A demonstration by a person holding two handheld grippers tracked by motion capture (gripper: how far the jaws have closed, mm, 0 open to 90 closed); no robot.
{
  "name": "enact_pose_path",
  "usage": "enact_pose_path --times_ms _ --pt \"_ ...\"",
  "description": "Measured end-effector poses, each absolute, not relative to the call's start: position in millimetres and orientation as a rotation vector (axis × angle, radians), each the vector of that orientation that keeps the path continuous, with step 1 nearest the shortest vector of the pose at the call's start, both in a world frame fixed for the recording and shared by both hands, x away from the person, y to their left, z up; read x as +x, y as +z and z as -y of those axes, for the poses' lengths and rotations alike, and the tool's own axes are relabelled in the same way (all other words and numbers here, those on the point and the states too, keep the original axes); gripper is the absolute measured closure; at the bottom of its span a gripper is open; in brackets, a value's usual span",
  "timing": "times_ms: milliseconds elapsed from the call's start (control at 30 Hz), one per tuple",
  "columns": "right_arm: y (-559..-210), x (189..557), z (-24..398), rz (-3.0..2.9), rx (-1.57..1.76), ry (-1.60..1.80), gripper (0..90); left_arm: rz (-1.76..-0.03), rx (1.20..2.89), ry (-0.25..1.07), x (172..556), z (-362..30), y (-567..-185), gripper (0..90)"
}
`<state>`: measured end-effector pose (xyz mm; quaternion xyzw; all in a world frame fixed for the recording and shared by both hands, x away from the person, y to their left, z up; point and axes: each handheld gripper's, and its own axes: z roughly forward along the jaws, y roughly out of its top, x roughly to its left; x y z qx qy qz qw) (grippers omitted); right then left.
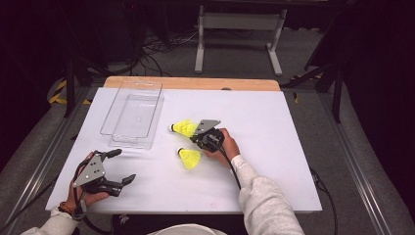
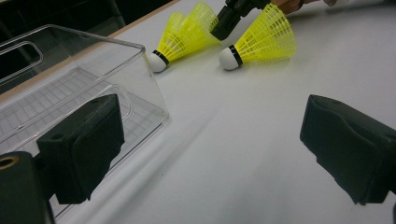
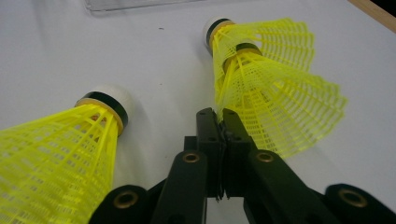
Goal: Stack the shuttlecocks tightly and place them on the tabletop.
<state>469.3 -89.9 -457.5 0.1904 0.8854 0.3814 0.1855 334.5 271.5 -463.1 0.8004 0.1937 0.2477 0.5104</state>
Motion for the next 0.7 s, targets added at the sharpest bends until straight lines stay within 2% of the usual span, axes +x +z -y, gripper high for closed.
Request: enact_pose_path --times_ms 433,533,700 --pt "-456.3 465.3 88.0 -2.528 0.491 1.096 89.3 -0.467 1.932 0.595 334.5 -271.3 -463.4 7.3" --pt "-457.2 465.7 88.4 -2.518 0.505 1.098 84.0 -0.464 1.933 0.596 334.6 -271.3 -463.4 7.3" --pt "-457.6 465.7 89.7 -2.516 0.520 1.108 80.4 -0.465 1.933 0.597 334.5 -271.3 -463.4 7.3"
